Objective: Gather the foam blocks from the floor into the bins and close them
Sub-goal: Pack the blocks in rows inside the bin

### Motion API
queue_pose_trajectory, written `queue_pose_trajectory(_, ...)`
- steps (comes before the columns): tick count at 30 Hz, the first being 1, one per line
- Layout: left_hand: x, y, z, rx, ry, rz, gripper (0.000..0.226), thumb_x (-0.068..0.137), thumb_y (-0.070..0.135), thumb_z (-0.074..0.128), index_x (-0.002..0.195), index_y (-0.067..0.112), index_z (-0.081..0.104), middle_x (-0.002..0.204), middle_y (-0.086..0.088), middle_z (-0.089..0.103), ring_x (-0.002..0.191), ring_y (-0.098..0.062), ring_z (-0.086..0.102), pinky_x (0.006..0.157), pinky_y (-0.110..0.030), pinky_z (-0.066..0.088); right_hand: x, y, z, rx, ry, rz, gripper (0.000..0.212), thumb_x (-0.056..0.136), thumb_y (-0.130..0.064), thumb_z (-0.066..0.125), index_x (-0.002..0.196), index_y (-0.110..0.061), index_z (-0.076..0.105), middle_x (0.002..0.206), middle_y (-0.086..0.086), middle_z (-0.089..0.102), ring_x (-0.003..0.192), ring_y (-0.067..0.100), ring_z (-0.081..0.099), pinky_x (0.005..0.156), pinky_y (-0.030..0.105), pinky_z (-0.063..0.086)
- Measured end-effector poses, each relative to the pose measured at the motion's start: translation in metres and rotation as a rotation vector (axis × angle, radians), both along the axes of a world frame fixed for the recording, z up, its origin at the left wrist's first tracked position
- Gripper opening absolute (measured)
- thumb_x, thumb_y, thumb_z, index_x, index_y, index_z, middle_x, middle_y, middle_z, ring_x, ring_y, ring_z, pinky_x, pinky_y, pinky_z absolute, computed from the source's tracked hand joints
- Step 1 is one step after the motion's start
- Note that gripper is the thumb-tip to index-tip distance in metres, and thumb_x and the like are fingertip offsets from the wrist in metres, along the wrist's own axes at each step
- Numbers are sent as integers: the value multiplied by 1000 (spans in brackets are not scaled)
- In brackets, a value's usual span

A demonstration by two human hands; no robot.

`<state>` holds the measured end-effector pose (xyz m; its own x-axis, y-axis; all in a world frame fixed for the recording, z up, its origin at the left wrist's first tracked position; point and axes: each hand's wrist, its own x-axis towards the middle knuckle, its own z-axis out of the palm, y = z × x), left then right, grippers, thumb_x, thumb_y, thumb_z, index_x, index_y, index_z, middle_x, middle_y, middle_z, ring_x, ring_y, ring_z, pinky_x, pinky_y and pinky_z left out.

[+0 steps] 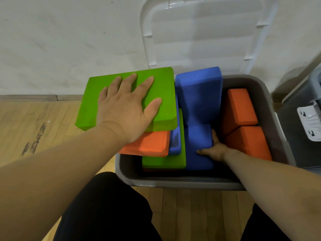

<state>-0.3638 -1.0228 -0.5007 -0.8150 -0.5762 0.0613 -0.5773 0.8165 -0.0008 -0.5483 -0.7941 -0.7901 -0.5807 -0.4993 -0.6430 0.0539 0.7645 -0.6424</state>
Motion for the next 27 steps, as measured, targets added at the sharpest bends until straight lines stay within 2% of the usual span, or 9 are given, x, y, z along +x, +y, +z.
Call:
queue_pose_trajectory(3, -2, 1, 1, 5, -1, 8, 81, 84, 82, 9, 158, 51, 22, 167, 0, 28, 153, -34, 22, 122, -54, 21, 4, -2, 15, 69, 58, 33, 136, 75, -39, 90, 162, -31, -14, 168, 2, 25, 148, 30, 37, 118, 34, 34)
queue_pose_trajectory(6, -2, 4, 1, 6, -3, 9, 80, 85, 82, 10, 157, 51, 22, 167, 1, 28, 153, -34, 22, 122, -54, 20, 10, -3, 23, 111, 11, 14, 142, 73, -38, 91, 160, -30, -21, 169, 7, 22, 148, 32, 35, 117, 36, 36)
queue_pose_trajectory(9, -2, 10, 0, -8, -7, 2, 79, 85, 82, 11, 157, 51, 23, 167, 1, 28, 153, -34, 22, 122, -55, 20, 16, 2, 30, 143, -56, 4, 153, 65, -25, 95, 157, -33, -27, 168, 12, 20, 147, 35, 35, 114, 39, 40)
queue_pose_trajectory(12, -2, 13, 1, -10, -18, 5, 80, 85, 82, 9, 158, 50, 21, 167, 1, 26, 154, -34, 20, 122, -55, 19, 19, 0, 40, 158, -28, 18, 144, 71, -19, 92, 159, -32, -22, 163, 14, 31, 143, 34, 41, 111, 34, 41)
queue_pose_trajectory(18, 2, 13, 1, -1, -9, 0, 80, 85, 83, 10, 158, 51, 20, 168, 1, 25, 154, -34, 20, 122, -55, 19, 1, -24, 92, 255, 94, 97, 110, 91, -39, 74, 164, -12, -4, 166, 15, 26, 148, 32, 35, 115, 31, 31)
queue_pose_trajectory(20, 2, 12, 1, 1, -8, 3, 80, 85, 83, 10, 158, 51, 20, 168, 1, 25, 154, -34, 20, 123, -55, 18, 6, -23, 97, 277, 129, 103, 109, 92, -42, 72, 164, -9, -3, 165, 11, 30, 146, 28, 38, 117, 30, 29)
queue_pose_trajectory(22, 2, 12, 0, -4, -9, 1, 80, 85, 83, 10, 158, 51, 20, 168, 1, 25, 154, -34, 20, 123, -55, 18, 20, -23, 95, 299, 139, 101, 115, 88, -51, 73, 164, -14, -6, 152, 10, 40, 138, 27, 43, 117, 32, 31)
queue_pose_trajectory(25, 4, 13, 0, -3, -7, 2, 80, 85, 83, 10, 158, 51, 20, 168, 1, 25, 154, -34, 20, 123, -55, 18, 41, -20, 103, 368, 141, 171, 130, 79, -54, 78, 162, -23, -17, 164, 21, 21, 143, 41, 31, 112, 34, 34)
queue_pose_trajectory(27, 3, 13, 1, 6, -7, 5, 79, 86, 83, 11, 158, 51, 20, 168, 1, 24, 154, -34, 19, 123, -55, 18, 43, -15, 110, 385, 171, 226, 130, 77, -51, 81, 163, -25, -14, 164, 19, 24, 142, 40, 36, 110, 33, 39)
